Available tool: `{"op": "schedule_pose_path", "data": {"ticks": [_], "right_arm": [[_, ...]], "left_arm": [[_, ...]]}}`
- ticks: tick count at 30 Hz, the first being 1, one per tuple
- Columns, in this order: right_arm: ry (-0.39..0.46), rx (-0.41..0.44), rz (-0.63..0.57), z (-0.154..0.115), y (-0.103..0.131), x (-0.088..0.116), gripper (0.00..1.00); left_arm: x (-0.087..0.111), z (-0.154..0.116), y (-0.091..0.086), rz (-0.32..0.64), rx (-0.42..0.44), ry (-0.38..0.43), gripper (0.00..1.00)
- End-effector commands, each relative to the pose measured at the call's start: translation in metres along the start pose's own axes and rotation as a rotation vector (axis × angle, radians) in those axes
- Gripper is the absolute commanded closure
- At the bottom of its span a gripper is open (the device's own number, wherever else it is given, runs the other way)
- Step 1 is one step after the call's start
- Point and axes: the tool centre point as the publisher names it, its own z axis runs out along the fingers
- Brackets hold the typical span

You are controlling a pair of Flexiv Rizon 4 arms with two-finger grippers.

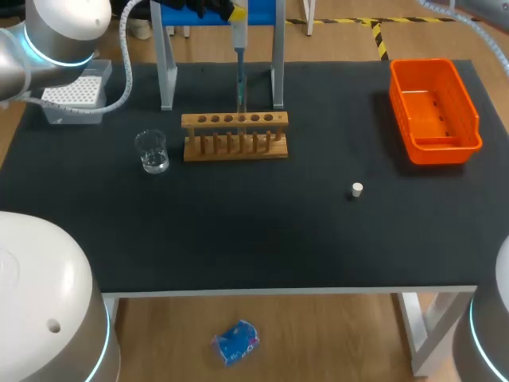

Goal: Invert the test tube, pick up the pipette, mount the tip to pipette, aspirate from beaker and dispense into the tube, eject the tip, return the pipette, and cap with the stopper.

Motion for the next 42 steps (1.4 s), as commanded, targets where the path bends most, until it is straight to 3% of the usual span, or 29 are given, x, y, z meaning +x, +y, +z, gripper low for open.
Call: {"op": "schedule_pose_path", "data": {"ticks": [1,33,37,38,42], "right_arm": [[0.000,0.001,-0.001,0.000,-0.003,0.000,1.00],[-0.066,-0.036,-0.069,-0.031,0.031,-0.013,1.00],[-0.091,-0.027,-0.062,-0.042,0.026,-0.015,0.09],[-0.097,-0.023,-0.060,-0.044,0.024,-0.016,0.00],[-0.117,-0.017,-0.050,-0.056,0.014,-0.017,0.00]], "left_arm": [[0.001,-0.003,-0.003,0.000,0.000,-0.001,1.00],[0.001,-0.003,-0.003,0.000,0.000,-0.001,1.00],[0.001,-0.003,-0.003,0.000,0.000,-0.001,1.00],[0.001,-0.003,-0.003,0.000,0.000,-0.001,1.00],[0.001,-0.003,-0.003,0.000,0.000,-0.001,1.00]]}}
